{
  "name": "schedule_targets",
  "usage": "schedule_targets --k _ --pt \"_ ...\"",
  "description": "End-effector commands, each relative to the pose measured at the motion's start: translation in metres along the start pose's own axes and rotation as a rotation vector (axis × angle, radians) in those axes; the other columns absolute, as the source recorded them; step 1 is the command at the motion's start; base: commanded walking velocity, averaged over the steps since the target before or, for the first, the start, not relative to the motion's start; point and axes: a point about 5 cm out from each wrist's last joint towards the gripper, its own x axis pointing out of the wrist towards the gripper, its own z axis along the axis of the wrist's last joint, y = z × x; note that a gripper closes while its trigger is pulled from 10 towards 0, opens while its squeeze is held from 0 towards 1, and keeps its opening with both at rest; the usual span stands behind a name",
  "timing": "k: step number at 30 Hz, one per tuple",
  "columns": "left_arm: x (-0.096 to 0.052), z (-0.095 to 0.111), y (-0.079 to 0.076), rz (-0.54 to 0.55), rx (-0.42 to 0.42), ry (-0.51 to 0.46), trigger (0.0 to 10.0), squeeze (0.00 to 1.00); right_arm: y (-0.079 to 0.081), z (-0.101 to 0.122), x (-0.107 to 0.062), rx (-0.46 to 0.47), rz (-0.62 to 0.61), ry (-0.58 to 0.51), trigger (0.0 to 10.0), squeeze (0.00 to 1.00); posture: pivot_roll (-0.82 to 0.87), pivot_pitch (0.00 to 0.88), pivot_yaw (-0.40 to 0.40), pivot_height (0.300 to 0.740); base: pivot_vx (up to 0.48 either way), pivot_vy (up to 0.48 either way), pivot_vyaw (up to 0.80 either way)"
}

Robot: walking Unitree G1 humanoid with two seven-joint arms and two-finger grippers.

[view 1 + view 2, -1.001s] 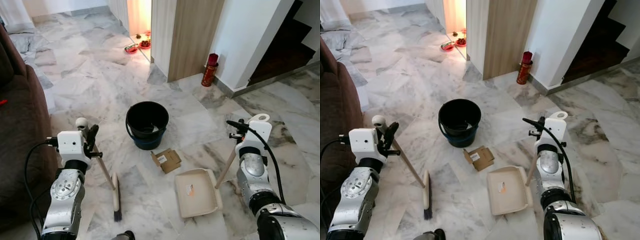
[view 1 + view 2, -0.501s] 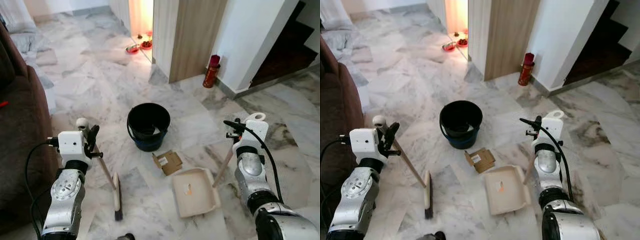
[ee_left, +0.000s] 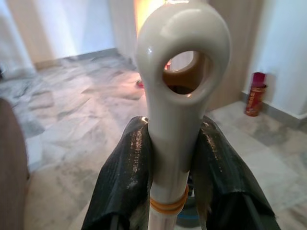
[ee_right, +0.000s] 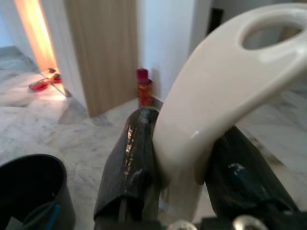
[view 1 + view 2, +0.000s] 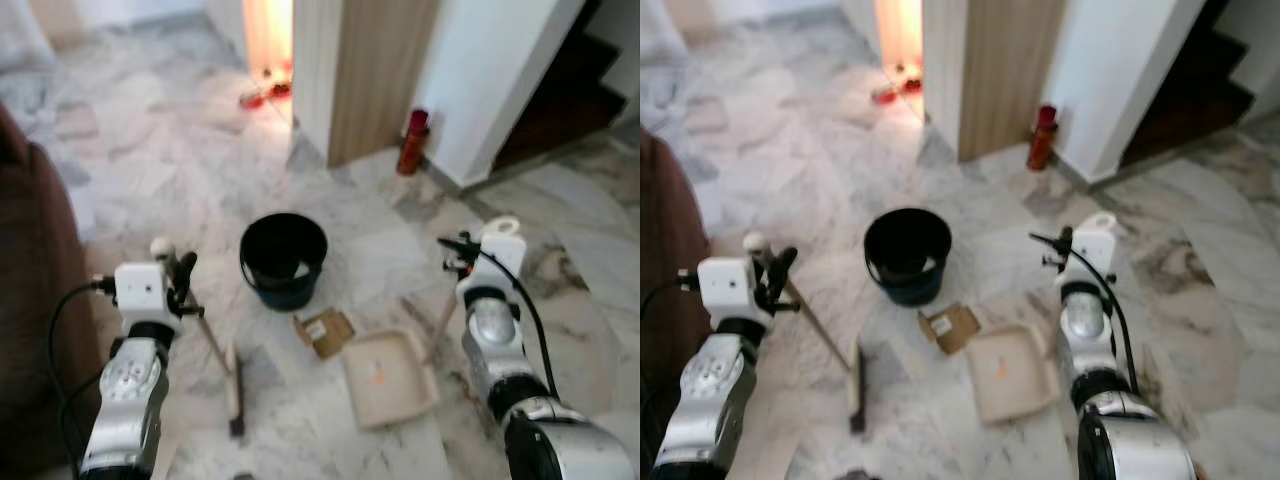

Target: Sweep floor

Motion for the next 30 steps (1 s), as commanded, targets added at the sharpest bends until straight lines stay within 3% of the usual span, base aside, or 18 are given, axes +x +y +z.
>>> schedule_targets --k 1,30 --pt "-0.001 0.005 0.002 0.012 0.006 -0.031 10.0 0.00 -0.003 0.008 0.004 -0.017 -0.002 -0.042 10.0 0.00 0.09 0.105 -0.038 0.740 0.000 0.000 0.00" --pt "-0.001 0.003 0.004 0.027 0.009 -0.029 10.0 0.00 0.007 0.009 0.004 -0.020 0.074 -0.040 10.0 0.00 0.09 0.103 -0.048 0.740 0.000 0.000 0.10"
